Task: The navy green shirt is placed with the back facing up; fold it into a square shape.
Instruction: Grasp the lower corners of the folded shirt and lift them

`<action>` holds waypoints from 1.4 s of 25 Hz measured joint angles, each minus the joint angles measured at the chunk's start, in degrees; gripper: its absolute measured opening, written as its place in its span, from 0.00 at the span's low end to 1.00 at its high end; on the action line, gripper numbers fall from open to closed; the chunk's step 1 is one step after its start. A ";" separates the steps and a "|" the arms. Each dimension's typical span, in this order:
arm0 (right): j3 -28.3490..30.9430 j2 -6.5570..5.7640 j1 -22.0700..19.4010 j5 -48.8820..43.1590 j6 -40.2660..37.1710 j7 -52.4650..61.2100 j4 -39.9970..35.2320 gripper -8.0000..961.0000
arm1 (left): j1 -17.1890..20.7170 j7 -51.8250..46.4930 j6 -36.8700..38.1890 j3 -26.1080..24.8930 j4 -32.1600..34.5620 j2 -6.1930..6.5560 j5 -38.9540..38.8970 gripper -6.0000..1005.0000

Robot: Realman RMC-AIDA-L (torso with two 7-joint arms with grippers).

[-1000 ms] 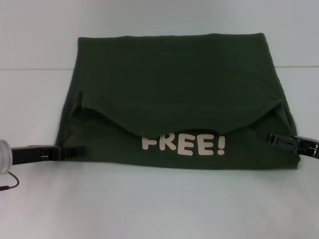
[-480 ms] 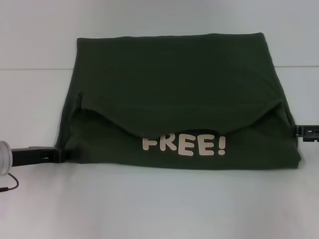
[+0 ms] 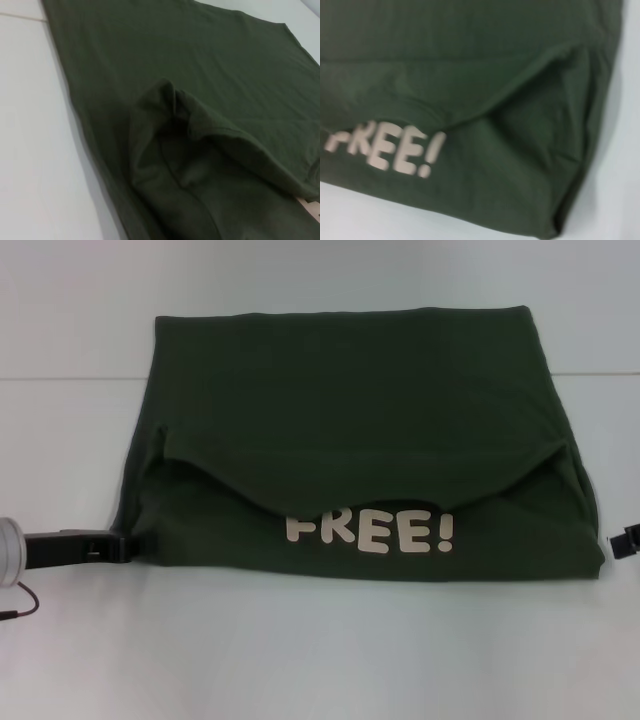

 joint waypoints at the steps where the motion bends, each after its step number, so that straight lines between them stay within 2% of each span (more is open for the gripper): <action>1: 0.13 0.00 0.39 -1.49 0.07 0.21 -0.01 0.94 | -0.01 -0.01 0.02 -0.07 0.00 0.00 -0.02 0.05; 4: 0.14 0.24 0.90 -2.63 1.29 0.22 0.34 0.93 | 0.02 -0.03 0.23 -0.52 0.05 0.02 -0.45 0.05; 12: -0.26 2.37 2.46 -2.56 5.13 -0.83 4.06 0.92 | 0.03 -0.07 1.05 -1.49 0.18 0.17 -0.62 0.05; 20: -2.25 3.33 3.52 -2.59 10.14 -1.21 7.88 0.91 | -0.12 -0.10 1.68 -1.64 0.45 0.20 -0.73 0.05; 26: -3.30 4.51 4.14 -2.54 12.09 -1.26 8.07 0.90 | -0.12 -0.11 1.80 -1.66 0.45 0.20 -0.75 0.05; 32: -5.97 6.25 4.10 -3.03 13.54 -1.36 6.58 0.89 | -0.12 -0.11 1.87 -1.66 0.44 0.20 -0.75 0.05; 35: -6.89 6.57 3.99 -3.19 13.74 -1.21 6.20 0.89 | -0.12 -0.11 1.87 -1.65 0.43 0.20 -0.75 0.05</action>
